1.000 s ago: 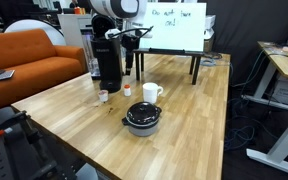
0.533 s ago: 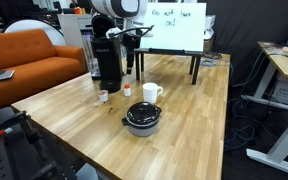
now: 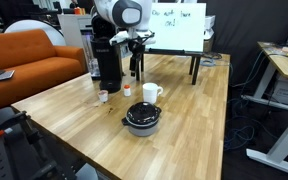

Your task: Get the small orange and white bottle near the coffee maker and put it in the white mug

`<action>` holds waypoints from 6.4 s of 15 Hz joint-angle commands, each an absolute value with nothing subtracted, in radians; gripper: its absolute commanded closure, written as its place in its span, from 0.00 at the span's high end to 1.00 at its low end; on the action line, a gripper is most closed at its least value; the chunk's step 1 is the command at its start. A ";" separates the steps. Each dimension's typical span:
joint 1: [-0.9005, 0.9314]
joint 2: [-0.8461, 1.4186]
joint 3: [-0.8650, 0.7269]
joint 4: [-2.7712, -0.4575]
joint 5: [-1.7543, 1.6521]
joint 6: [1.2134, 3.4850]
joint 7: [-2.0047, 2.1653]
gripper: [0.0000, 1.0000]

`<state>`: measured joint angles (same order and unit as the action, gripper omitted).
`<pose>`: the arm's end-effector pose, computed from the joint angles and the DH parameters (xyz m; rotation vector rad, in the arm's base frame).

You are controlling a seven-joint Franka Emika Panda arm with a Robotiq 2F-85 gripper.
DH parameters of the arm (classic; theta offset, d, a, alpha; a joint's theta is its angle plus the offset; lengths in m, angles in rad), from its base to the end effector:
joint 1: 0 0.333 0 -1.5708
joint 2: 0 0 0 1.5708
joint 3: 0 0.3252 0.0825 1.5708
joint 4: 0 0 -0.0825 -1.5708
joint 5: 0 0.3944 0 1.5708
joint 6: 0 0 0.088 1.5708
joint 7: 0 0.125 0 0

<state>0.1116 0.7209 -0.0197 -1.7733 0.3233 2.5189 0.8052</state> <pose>0.6685 0.0628 0.1353 -2.6268 1.3829 0.0806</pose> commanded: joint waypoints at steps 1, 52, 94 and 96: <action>0.117 0.730 -0.019 -1.771 0.321 2.518 0.823 1.00; 0.073 0.844 0.016 -1.793 0.386 2.510 0.802 1.00; -0.044 0.936 0.098 -1.665 0.554 2.412 0.550 0.12; -0.039 0.922 0.092 -1.674 0.550 2.414 0.555 0.12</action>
